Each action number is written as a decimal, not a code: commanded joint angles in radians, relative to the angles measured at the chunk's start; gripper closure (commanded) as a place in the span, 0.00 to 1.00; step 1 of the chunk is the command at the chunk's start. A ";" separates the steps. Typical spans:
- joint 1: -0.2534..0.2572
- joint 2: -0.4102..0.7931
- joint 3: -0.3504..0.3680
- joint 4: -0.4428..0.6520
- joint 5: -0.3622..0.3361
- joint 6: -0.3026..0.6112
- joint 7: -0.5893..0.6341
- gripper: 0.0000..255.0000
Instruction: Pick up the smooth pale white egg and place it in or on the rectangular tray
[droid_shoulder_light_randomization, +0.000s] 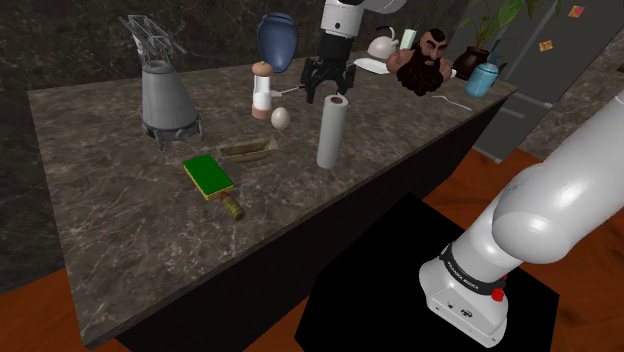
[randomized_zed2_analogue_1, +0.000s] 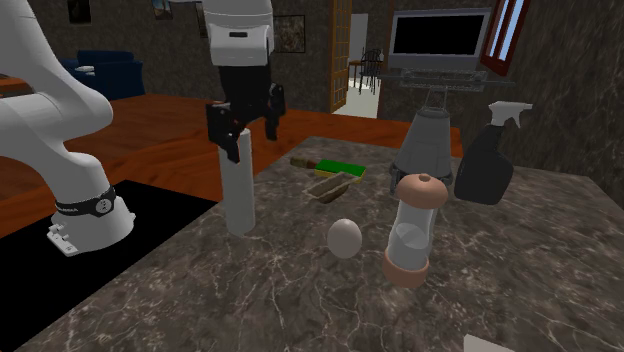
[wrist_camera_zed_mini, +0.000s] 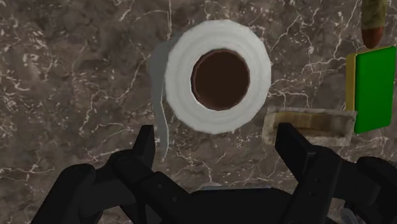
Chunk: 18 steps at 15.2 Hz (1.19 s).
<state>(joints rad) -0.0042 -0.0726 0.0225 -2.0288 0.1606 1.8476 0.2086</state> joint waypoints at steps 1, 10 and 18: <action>-0.001 0.088 0.000 0.071 0.003 0.016 0.026 0.00; -0.009 0.454 -0.014 0.429 0.018 0.014 0.126 0.00; -0.017 0.691 -0.024 0.690 0.030 -0.016 0.183 0.00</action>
<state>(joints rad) -0.0218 0.6116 -0.0018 -1.3360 0.1896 1.8222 0.3915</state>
